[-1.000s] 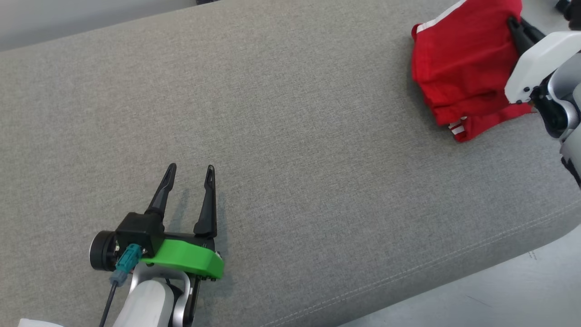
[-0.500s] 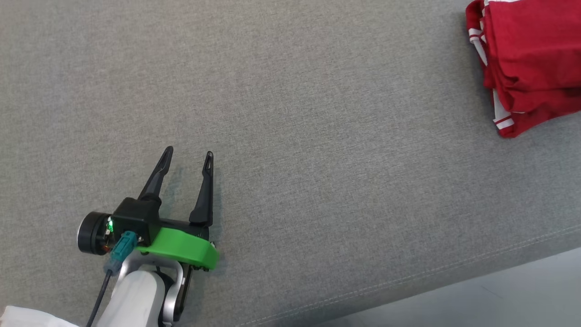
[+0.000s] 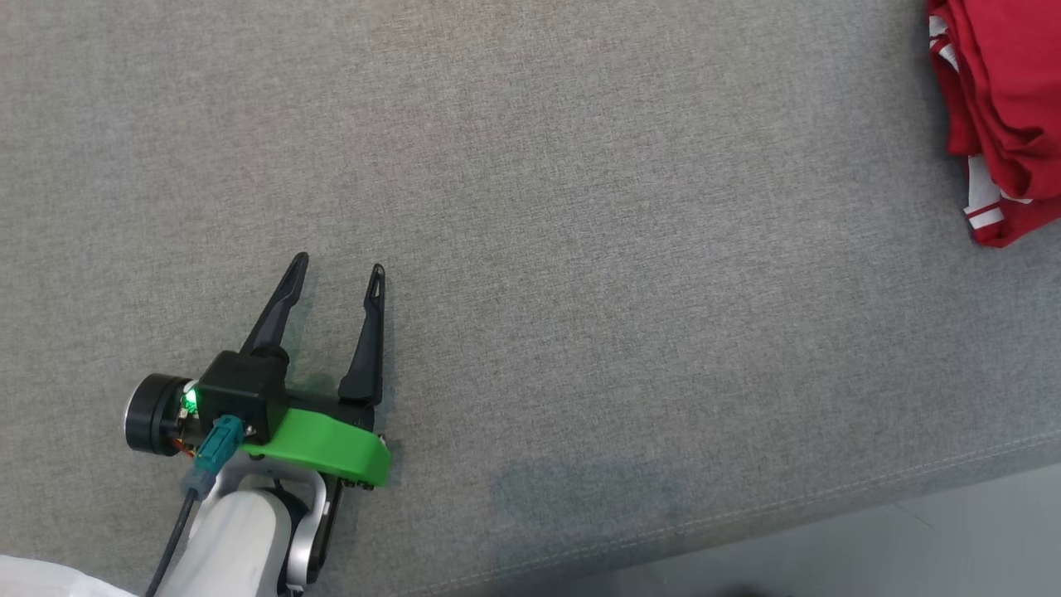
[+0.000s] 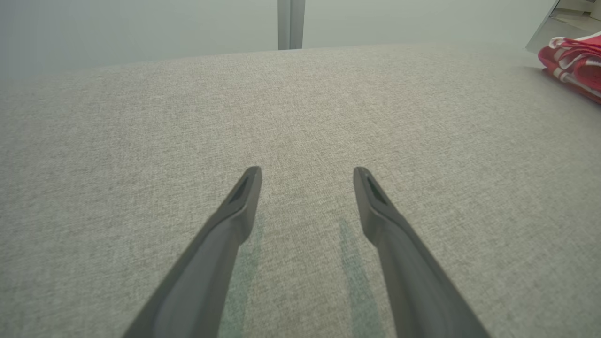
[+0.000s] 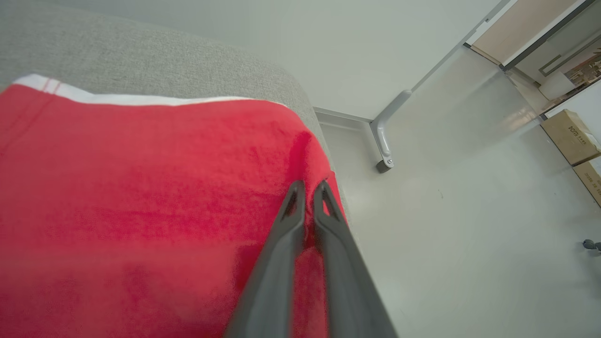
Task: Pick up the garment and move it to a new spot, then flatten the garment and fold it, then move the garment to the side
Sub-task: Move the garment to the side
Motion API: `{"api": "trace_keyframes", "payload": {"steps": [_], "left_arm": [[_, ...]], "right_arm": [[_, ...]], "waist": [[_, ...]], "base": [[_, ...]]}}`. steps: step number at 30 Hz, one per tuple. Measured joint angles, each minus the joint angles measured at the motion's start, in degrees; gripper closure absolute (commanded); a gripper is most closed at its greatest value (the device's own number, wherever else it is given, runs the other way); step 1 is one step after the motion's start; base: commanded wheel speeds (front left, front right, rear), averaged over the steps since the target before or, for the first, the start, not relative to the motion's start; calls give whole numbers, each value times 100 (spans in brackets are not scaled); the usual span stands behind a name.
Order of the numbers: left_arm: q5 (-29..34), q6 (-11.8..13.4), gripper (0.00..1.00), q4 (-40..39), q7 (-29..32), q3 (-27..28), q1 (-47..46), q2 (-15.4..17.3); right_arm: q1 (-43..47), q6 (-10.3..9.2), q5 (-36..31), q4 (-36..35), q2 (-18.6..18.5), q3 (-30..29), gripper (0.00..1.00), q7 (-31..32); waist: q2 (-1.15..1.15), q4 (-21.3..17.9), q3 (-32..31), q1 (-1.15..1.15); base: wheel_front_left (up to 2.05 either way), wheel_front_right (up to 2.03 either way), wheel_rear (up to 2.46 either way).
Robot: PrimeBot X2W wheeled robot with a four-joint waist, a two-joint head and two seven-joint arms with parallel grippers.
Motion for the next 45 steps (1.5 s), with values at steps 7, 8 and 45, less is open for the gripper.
{"api": "trace_keyframes", "payload": {"steps": [7,8,45], "left_arm": [[0,36,0,-43,48,-27,2,23],[0,37,0,-43,53,-27,2,27],[-684,309,0,1277,-808,966,533,-335]], "right_arm": [[92,0,-651,1,66,-635,0,-9],[93,0,-764,1,69,-694,0,-9],[2871,-1,-1265,-4018,1735,-1385,0,-33]], "waist": [[0,-89,-16,0],[0,-103,-22,0],[0,-101,-1868,0]], "base": [[0,0,0],[0,0,0],[0,0,0]]}}
